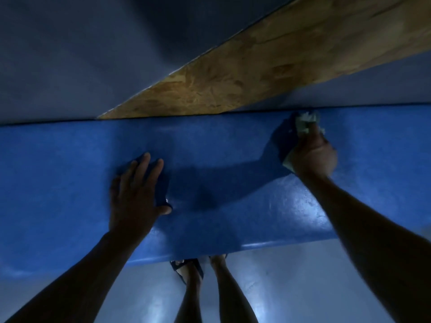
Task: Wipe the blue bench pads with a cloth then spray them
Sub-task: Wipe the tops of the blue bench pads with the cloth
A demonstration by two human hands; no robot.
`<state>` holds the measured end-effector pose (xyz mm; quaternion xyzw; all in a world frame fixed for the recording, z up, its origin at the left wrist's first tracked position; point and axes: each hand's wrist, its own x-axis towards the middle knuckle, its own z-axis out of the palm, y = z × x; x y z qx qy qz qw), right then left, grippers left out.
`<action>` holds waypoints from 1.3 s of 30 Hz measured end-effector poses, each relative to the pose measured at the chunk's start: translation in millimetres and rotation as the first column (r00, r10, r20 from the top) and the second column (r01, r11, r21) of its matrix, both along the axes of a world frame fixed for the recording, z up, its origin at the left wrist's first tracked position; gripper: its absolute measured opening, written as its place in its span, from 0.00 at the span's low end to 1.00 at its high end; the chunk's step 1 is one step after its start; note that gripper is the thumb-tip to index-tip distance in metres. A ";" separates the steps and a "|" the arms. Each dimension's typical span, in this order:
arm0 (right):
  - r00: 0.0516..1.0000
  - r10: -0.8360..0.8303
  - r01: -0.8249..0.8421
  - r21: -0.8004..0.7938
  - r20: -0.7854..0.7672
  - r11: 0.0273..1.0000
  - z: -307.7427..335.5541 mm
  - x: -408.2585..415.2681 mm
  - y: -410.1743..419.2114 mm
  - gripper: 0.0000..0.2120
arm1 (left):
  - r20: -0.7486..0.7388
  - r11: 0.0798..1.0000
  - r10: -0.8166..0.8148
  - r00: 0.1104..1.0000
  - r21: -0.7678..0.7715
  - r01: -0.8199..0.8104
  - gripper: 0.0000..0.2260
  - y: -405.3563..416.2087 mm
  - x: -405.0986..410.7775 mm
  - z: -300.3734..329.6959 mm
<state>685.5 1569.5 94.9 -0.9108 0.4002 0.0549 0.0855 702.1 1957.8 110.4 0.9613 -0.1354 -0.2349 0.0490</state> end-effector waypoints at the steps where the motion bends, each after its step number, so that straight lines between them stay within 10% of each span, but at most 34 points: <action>1: 0.998 -0.031 0.029 0.023 0.053 0.999 1.5 4.3 16.2 0.21 | 0.001 1.000 0.007 1.000 0.002 -0.007 0.55 -0.9 -0.1 0.7; 5: 0.932 0.311 -0.348 0.212 0.188 0.913 -8.2 16.6 137.4 0.24 | 0.011 1.000 0.009 1.000 -0.002 -0.009 0.55 -2.6 1.3 2.4; 11: 0.574 0.786 -0.819 0.138 0.232 0.557 -9.0 32.0 129.2 0.22 | -0.038 1.000 0.026 0.999 0.007 -0.026 0.55 -3.2 3.8 4.4; 16: 0.949 0.297 -0.302 0.037 0.102 0.952 -7.7 13.9 -7.9 0.21 | -0.033 1.000 0.030 0.999 0.002 -0.030 0.55 -1.7 3.4 0.2; 21: 0.990 -0.065 0.048 0.129 0.125 0.990 -7.6 25.0 37.6 0.23 | 0.019 0.999 0.020 1.000 -0.027 -0.020 0.55 -0.4 1.4 -1.1; 26: 0.958 0.224 -0.268 0.285 0.176 0.920 -13.9 49.9 174.4 0.25 | 0.037 0.999 0.015 0.999 -0.033 -0.014 0.56 -0.2 0.8 -1.5; 32: 0.652 0.746 -0.757 0.176 0.138 0.629 -2.8 66.5 155.0 0.25 | 0.022 1.000 0.019 1.000 -0.020 -0.018 0.56 2.7 1.3 -3.7; 39: 0.965 0.245 -0.252 0.081 0.090 0.964 -2.7 11.5 35.3 0.20 | 0.005 1.000 0.029 1.000 -0.008 -0.029 0.55 1.3 1.3 0.3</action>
